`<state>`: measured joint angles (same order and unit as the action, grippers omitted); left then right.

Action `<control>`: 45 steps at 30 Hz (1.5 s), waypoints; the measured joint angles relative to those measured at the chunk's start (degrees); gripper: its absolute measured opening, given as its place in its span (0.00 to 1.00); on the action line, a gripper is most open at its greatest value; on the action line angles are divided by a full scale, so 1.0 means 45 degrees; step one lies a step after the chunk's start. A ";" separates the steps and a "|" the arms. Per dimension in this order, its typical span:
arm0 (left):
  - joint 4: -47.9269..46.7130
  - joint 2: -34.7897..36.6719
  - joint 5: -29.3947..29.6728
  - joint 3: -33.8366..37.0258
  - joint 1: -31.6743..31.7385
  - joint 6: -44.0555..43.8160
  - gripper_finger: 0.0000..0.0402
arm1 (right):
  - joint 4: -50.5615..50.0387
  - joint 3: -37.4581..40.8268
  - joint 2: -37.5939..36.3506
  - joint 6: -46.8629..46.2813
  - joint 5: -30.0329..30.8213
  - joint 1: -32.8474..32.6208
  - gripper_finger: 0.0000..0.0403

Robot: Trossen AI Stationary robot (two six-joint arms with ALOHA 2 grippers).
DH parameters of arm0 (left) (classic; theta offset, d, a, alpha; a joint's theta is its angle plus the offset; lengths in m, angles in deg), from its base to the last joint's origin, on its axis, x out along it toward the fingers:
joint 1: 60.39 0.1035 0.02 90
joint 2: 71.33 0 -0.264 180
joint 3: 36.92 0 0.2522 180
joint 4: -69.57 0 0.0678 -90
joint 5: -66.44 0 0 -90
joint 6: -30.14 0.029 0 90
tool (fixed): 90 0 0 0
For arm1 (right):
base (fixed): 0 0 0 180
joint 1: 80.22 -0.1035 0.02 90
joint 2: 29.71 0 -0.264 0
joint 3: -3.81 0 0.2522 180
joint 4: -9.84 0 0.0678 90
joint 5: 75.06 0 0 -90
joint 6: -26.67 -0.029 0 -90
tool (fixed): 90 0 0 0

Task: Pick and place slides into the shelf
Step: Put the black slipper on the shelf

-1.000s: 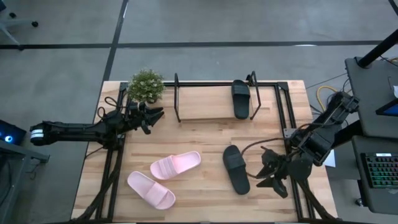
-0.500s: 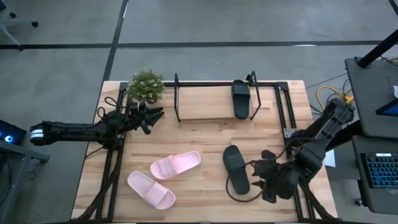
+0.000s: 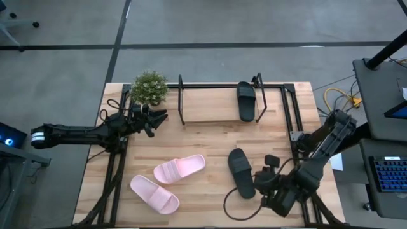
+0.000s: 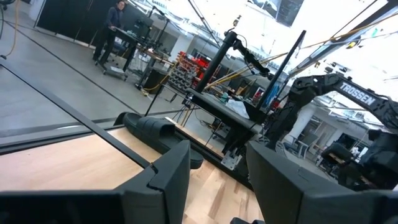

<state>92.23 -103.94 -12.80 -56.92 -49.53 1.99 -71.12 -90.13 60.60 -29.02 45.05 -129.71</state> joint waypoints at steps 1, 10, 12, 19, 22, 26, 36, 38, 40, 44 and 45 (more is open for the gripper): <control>0.0000 -0.0003 0.0003 0.0000 0.0000 0.0002 0.36 | -0.0037 -0.0010 0.0103 0.0000 0.0280 -0.0059 0.34; -0.0053 0.0000 0.0000 0.0000 -0.0002 0.0005 0.36 | 0.0006 0.0172 0.0560 -0.0291 0.1169 -0.0417 0.31; -0.0065 0.0001 0.0000 0.0000 -0.0001 0.0005 0.36 | -0.0020 0.0276 0.0777 -0.0295 0.1140 -0.0483 0.32; -0.0330 0.0002 0.0000 0.0005 -0.0002 0.0005 0.36 | -0.0204 0.0408 0.1357 -0.0832 0.1361 -0.0501 0.42; -0.0327 0.0000 0.0002 0.0005 -0.0001 0.0005 0.36 | -0.0561 0.0456 0.1456 -0.1434 0.1950 -0.0501 0.46; -0.0325 -0.0001 0.0004 0.0005 0.0000 0.0005 0.36 | -0.0619 0.0743 0.1480 -0.1988 0.1976 -0.0501 0.51; -0.0321 -0.0003 0.0003 0.0005 0.0002 0.0001 0.36 | 0.0585 0.1759 0.1475 -0.2124 0.2330 -0.0526 0.52; -0.0318 -0.0003 0.0001 0.0005 0.0000 0.0000 0.36 | 0.0980 0.2010 0.1475 -0.1967 0.2423 -0.0526 0.52; -0.0316 -0.0003 0.0000 0.0005 0.0003 0.0000 0.36 | 0.1107 0.2246 0.1475 -0.1762 0.2457 -0.0526 0.52; -0.0311 -0.0003 0.0000 0.0005 0.0003 -0.0005 0.36 | 0.1130 0.2554 0.1475 -0.1599 0.2657 -0.0526 0.52; -0.0311 -0.0003 0.0001 0.0005 -0.0002 -0.0005 0.36 | 0.1155 0.2597 0.1474 -0.1542 0.2662 -0.0526 0.52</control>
<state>90.83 -103.95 -12.79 -56.90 -49.53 1.97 -65.93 -78.44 67.23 -35.96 57.03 -132.08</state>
